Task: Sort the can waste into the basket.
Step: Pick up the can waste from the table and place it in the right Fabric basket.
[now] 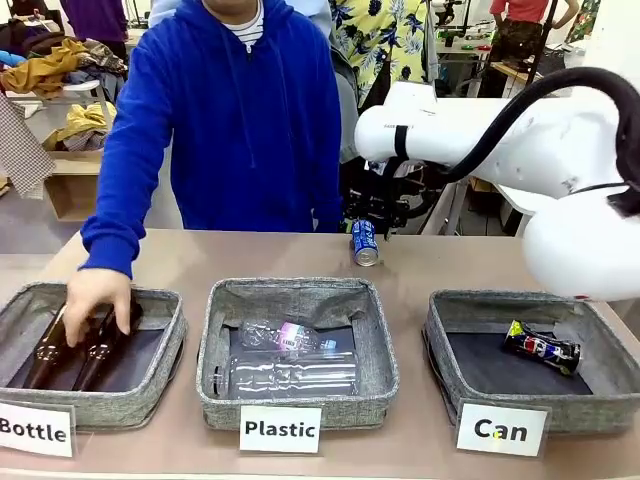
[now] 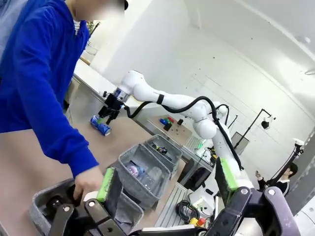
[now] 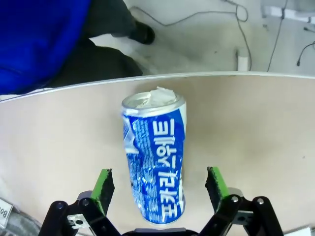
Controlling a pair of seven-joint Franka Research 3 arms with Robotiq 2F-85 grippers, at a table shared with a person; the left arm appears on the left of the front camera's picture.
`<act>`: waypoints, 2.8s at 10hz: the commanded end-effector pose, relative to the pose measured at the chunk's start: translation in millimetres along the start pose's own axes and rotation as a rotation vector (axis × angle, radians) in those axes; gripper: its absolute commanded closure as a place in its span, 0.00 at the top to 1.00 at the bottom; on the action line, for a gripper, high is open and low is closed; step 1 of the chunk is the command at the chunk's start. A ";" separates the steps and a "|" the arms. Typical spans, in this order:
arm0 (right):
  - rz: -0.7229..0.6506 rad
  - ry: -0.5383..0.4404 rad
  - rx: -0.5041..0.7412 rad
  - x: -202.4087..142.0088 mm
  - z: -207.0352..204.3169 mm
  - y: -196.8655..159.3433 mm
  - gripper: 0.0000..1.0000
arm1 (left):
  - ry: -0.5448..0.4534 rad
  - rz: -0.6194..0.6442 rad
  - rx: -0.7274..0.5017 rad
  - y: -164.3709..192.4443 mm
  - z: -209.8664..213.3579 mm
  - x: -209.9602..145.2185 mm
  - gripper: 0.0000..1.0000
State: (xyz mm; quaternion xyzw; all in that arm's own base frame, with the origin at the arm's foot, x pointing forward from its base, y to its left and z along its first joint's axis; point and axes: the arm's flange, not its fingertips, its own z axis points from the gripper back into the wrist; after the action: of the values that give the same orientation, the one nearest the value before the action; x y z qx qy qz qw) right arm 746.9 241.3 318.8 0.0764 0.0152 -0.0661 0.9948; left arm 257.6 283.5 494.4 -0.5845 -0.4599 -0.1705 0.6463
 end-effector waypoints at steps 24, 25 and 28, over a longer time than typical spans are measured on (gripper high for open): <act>0.367 0.204 -0.209 -179.2 145.3 -98.4 0.00 | 0.480 0.275 -0.007 95.8 -150.7 -72.9 1.00; 0.554 0.215 -0.239 -212.3 148.5 -120.5 0.00 | 0.480 0.275 -0.007 95.8 -150.7 -72.9 1.00; 1.119 0.163 -0.302 -276.2 133.8 -179.9 0.00 | 0.480 0.275 -0.007 95.8 -150.7 -72.9 1.00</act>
State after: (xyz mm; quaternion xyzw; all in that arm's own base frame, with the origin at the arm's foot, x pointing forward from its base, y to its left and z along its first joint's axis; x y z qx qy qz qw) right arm 491.3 106.2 464.4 -0.0612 0.1266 0.3662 0.9199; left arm 352.9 148.9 393.4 -0.5831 -0.2054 -0.2166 0.7556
